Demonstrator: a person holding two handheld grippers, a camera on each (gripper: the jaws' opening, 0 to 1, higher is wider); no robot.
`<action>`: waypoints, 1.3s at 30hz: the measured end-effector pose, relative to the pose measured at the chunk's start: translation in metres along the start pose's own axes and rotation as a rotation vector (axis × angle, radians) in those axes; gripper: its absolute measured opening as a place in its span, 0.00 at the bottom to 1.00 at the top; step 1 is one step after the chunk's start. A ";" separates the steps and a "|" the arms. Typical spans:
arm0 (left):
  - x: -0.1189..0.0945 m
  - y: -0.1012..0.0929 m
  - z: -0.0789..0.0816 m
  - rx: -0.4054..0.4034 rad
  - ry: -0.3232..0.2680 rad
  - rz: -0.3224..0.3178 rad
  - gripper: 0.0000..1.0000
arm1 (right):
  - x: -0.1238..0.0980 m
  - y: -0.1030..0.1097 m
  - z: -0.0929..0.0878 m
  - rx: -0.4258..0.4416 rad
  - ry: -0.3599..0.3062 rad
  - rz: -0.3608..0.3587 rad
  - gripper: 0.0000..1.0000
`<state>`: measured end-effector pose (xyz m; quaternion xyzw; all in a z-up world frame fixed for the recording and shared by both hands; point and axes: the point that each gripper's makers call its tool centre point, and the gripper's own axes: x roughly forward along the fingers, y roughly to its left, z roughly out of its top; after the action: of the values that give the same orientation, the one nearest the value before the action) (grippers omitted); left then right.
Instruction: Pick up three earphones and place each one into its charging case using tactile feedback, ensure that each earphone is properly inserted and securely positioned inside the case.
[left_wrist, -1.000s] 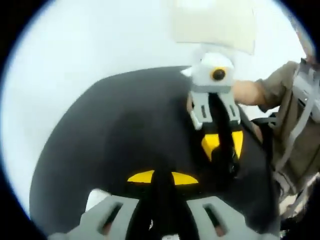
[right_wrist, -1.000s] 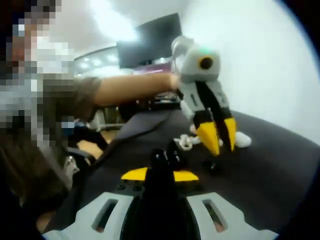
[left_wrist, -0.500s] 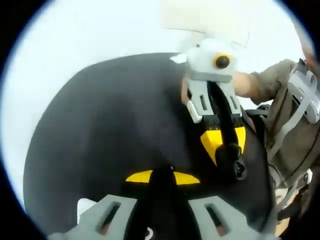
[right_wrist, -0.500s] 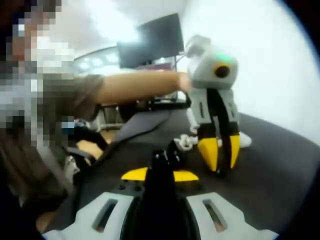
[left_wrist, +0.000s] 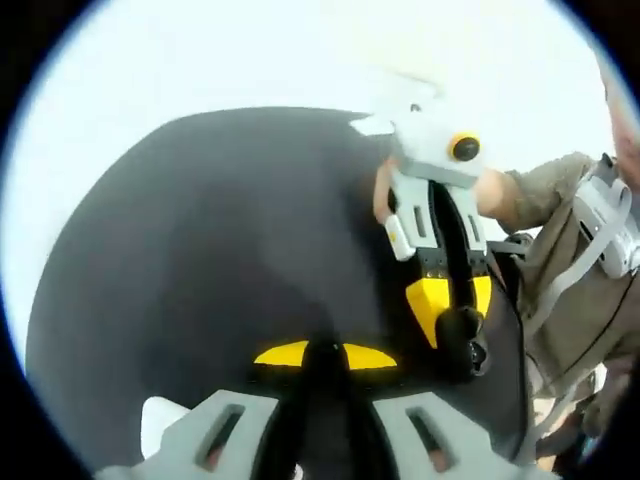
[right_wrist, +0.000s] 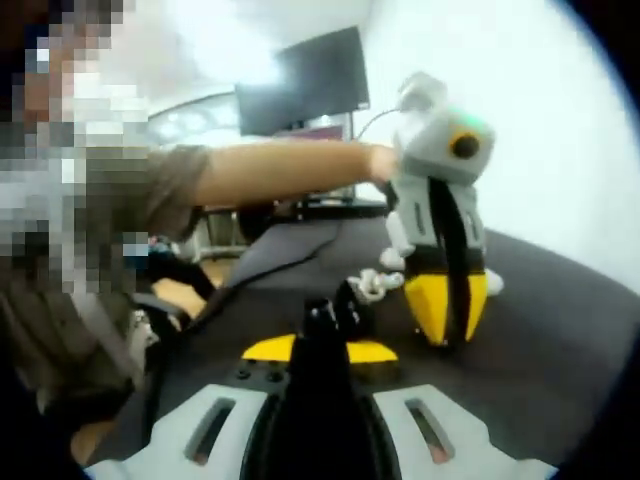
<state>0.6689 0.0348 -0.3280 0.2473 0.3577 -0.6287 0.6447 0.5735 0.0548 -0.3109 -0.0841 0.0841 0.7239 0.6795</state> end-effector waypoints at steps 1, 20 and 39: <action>0.001 0.000 -0.001 -0.004 0.001 0.002 0.09 | 0.000 0.000 0.000 0.001 0.000 0.000 0.18; -0.090 -0.016 0.003 0.128 -0.264 0.529 0.08 | 0.001 -0.002 -0.001 -0.003 0.001 -0.002 0.18; -0.063 -0.088 0.006 0.523 -0.342 0.749 0.08 | -0.001 -0.006 -0.004 0.007 0.002 -0.003 0.18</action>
<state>0.5856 0.0620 -0.2639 0.4059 -0.0370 -0.4538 0.7924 0.5795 0.0530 -0.3141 -0.0825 0.0869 0.7225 0.6809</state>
